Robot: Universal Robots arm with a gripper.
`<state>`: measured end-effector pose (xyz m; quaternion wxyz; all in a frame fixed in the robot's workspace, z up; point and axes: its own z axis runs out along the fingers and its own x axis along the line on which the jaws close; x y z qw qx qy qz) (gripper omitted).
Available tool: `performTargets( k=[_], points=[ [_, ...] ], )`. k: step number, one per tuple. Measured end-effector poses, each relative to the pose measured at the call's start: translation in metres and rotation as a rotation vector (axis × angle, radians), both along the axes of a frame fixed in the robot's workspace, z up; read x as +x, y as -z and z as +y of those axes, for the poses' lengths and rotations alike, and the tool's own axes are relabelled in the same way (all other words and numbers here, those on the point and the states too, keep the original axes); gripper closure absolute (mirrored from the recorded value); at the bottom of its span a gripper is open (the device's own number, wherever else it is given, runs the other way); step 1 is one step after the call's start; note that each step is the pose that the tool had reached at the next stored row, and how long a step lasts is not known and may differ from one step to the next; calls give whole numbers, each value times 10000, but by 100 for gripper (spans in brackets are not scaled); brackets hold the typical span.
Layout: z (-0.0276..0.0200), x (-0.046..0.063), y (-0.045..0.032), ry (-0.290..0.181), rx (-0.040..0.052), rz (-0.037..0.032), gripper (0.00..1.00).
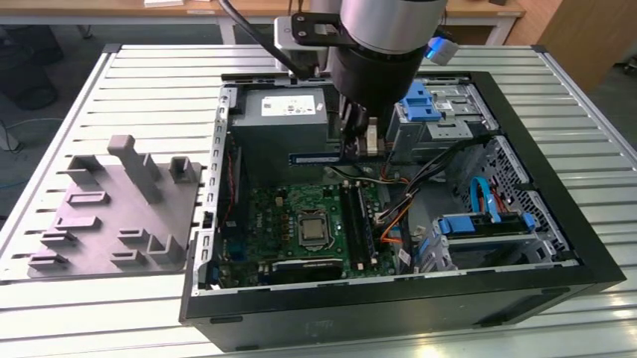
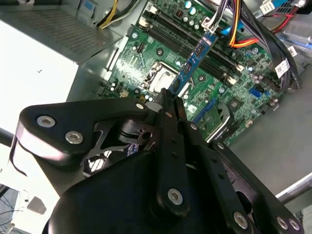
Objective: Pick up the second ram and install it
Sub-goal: 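Pick up the second ram and move it above second insertion slot, then insert the second ram into the second slot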
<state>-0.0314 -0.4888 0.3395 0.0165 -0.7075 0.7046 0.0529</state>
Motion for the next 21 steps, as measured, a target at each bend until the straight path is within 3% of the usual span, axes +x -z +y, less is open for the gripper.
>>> performTargets(
  k=[10,21],
  points=[
    [0,65,181,0,0,0,86],
    [0,66,196,0,-1,0,86]
  ],
)
